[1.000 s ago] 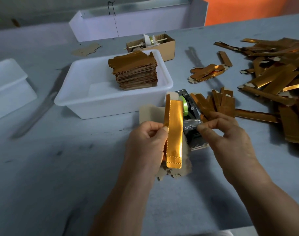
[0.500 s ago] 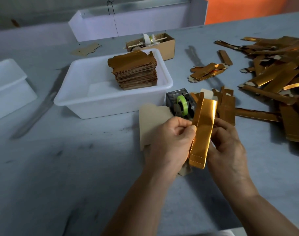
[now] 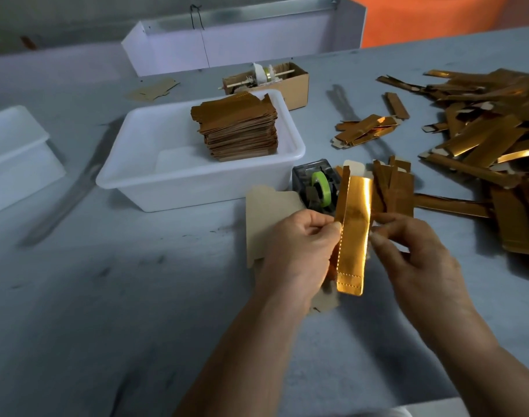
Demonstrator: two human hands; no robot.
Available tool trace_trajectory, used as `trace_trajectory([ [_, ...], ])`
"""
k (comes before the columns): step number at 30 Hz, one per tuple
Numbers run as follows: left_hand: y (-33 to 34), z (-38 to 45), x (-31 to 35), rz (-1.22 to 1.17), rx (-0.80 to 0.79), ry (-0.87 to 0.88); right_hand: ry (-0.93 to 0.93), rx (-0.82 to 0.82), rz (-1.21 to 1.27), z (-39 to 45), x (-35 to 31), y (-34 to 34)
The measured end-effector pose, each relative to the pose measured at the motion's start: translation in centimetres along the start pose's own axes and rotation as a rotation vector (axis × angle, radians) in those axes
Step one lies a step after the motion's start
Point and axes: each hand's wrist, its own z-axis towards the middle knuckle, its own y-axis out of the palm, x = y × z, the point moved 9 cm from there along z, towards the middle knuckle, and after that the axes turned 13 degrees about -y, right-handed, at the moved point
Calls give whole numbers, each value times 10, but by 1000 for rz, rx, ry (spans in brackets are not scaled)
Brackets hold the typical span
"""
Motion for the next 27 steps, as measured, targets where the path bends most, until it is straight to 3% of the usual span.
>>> trace_trajectory([
  [3,0,-5,1,-96,-44,-33,72,25,220,-3,-1,-19],
  [7,-2,-11,5,-154,-87,-33,10,-146,387,1,-37,-21],
  [12,-3,-18,7,-141,-110,-1,-140,-287,330,5,-67,-9],
  [20,-6,-22,5,-121,-99,22,-174,-248,115,11,-65,-7],
  [27,1,-25,5,-129,-207,-26,-167,-238,23,14,-63,-5],
])
